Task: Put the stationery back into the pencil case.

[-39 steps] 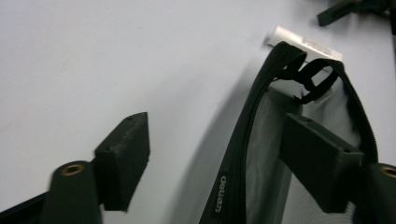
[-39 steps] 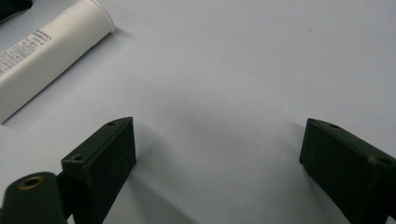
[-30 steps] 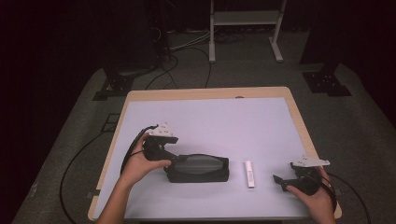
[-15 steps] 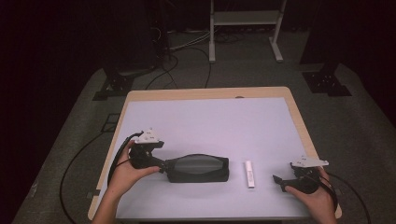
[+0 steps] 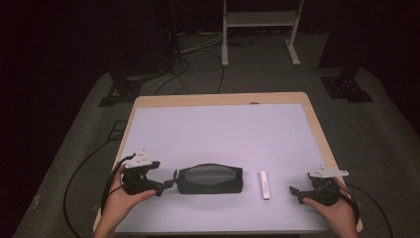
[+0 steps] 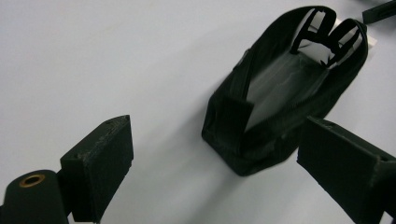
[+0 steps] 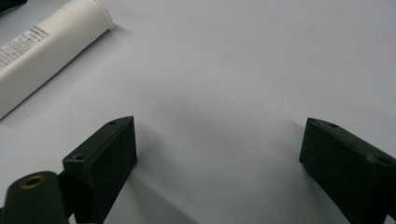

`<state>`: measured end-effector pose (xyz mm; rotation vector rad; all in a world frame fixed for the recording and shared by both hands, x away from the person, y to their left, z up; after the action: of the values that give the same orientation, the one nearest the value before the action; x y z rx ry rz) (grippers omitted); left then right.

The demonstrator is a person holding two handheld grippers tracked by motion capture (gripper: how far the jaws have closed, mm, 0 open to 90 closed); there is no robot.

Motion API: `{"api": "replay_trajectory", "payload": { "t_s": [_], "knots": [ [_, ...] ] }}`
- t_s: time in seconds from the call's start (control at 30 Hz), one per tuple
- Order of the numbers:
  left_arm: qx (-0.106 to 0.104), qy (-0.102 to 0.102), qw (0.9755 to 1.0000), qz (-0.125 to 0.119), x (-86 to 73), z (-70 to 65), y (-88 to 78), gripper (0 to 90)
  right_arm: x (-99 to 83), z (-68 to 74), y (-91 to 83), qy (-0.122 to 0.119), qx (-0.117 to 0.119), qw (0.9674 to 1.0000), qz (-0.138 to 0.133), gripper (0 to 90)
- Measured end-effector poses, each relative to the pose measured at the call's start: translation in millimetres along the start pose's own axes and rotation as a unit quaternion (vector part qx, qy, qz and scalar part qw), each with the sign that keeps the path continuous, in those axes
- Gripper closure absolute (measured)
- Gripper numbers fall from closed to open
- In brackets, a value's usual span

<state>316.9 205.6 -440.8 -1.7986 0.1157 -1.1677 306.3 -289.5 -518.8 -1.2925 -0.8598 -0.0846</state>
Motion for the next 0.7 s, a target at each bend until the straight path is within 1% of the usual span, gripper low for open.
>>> {"api": "replay_trajectory", "payload": {
  "t_s": [0.03,0.1,0.13,0.2,0.23,0.27,0.3,0.33,0.4,0.43,0.57,0.7],
  "knots": [
    [0.004,-0.004,1.0,-0.002,-3.8,0.5,-0.3,10.1,0.0,0.0,-0.2,0.0,0.0,1.0,0.0,11.0],
    [0.007,-0.009,0.9999,0.002,-10.4,1.4,-0.3,10.1,0.1,0.0,-1.5,0.001,-0.002,1.0,0.001,13.8],
    [0.011,-0.012,0.9999,0.004,-16.4,1.5,0.7,10.1,0.2,-0.5,-1.9,0.004,-0.002,1.0,0.0,14.4],
    [0.017,-0.014,0.9997,0.008,-23.3,1.3,2.2,10.1,0.1,-0.2,-2.0,0.005,-0.003,1.0,-0.001,15.2],
    [0.02,-0.016,0.9996,0.009,-26.8,1.2,3.0,10.1,0.1,-0.2,-2.6,0.005,-0.004,1.0,-0.001,17.5],
    [0.02,-0.016,0.9996,0.009,-26.8,1.2,3.0,10.1,0.1,-0.2,-2.6,0.005,-0.004,1.0,-0.001,17.5],
    [0.023,-0.019,0.9995,0.013,-31.7,1.1,4.5,10.1,0.1,0.1,-3.6,0.008,-0.003,1.0,-0.001,19.6],
    [0.025,-0.021,0.9994,0.015,-34.7,1.0,5.2,10.1,0.4,0.7,-4.9,0.008,0.004,1.0,-0.001,21.7],
    [0.029,-0.024,0.9991,0.02,-40.9,1.3,6.7,10.1,0.6,1.3,-6.1,0.013,0.006,0.9999,-0.002,23.0],
    [0.029,-0.029,0.999,0.019,-43.8,0.9,7.8,10.1,0.7,1.7,-6.5,0.012,0.007,0.9999,-0.003,23.6],
    [0.036,-0.036,0.9984,0.024,-54.1,2.0,11.7,10.1,4.6,7.5,-10.9,0.011,0.013,0.9999,0.0,23.9],
    [0.05,-0.038,0.9976,0.028,-60.3,3.3,15.0,10.1,9.1,11.5,-14.3,0.01,0.018,0.9998,-0.002,23.9]
  ]
}}
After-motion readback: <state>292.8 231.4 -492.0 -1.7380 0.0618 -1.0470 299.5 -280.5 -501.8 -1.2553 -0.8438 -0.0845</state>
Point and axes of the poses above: each handheld gripper's, and its own axes: y roughly forward along the jaws, x roughly out of its top, z roughly to its left, the point moved 5 cm from there along y, roughly forward along the jaws, and after that the axes turned 10 degrees about z, right-handed, at the moved point
